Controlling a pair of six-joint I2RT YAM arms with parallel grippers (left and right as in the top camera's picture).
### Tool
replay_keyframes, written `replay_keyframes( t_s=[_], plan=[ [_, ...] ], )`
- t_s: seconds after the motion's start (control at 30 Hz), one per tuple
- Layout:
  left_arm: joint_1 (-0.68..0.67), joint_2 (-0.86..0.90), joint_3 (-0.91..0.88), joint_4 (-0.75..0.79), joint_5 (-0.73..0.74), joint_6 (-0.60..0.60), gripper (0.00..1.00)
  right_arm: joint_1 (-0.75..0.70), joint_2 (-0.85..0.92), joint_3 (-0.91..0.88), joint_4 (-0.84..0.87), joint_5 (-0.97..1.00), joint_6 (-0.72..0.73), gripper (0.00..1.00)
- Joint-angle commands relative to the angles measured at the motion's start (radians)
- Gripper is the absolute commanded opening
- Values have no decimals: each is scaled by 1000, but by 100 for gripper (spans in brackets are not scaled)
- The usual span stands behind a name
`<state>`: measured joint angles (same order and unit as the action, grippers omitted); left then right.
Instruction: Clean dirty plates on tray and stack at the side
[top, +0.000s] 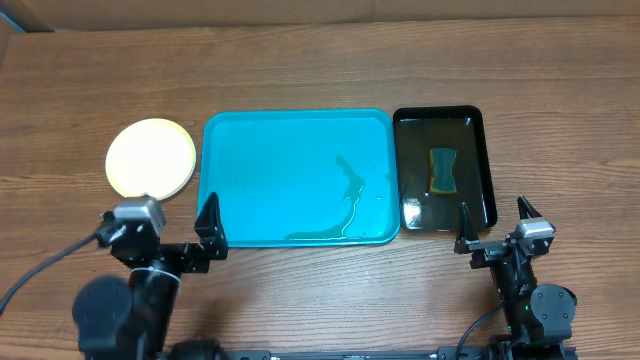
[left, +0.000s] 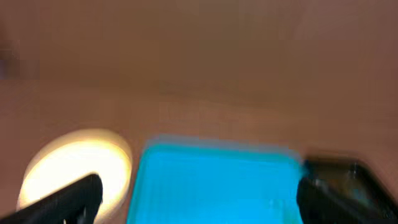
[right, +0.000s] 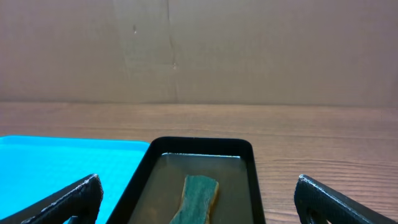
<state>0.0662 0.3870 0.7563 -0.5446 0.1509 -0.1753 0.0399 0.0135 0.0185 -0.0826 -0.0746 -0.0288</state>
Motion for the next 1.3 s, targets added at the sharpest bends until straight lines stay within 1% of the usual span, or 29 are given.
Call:
replay_keyframes(
  t_s=[0.0, 0.1, 0.2, 0.27, 0.37, 0.5, 0.57, 0.77, 0.93, 1.07, 1.27],
  plan=[
    [-49, -115, -135, 277, -17, 10, 100, -3, -11, -11, 5, -2, 5, 100],
    [-79, -191, -257, 552, -18, 11, 100, -3, -11, -11, 5, -2, 6, 100],
    [-85, -257, -364, 710, -26, 11, 100, -3, -11, -11, 5, -2, 6, 100],
    [-85, -307, -428, 741, -31, 11, 100, -3, -11, -11, 5, -2, 6, 100],
    [-86, -382, -509, 745, -52, 11, 100, -3, -11, -11, 5, -2, 6, 100],
    [-87, -383, -595, 793, -55, 6, 100, -3, -11, -11, 5, -2, 6, 100],
    [-87, -383, -634, 793, -57, -13, 100, -3, -11, -11, 5, -2, 6, 100],
    [-87, -383, -745, 783, -57, -16, 100, -3, -11, -11, 5, -2, 5, 100],
    [-86, -383, -752, 635, -89, -16, 100, -3, -11, -11, 5, -2, 5, 100],
    [-86, -383, -752, 478, -133, -16, 100, -3, -11, -11, 5, -2, 5, 100],
    [-87, -383, -752, 467, -133, -8, 100, -3, -11, -11, 5, -2, 5, 100]
  ],
)
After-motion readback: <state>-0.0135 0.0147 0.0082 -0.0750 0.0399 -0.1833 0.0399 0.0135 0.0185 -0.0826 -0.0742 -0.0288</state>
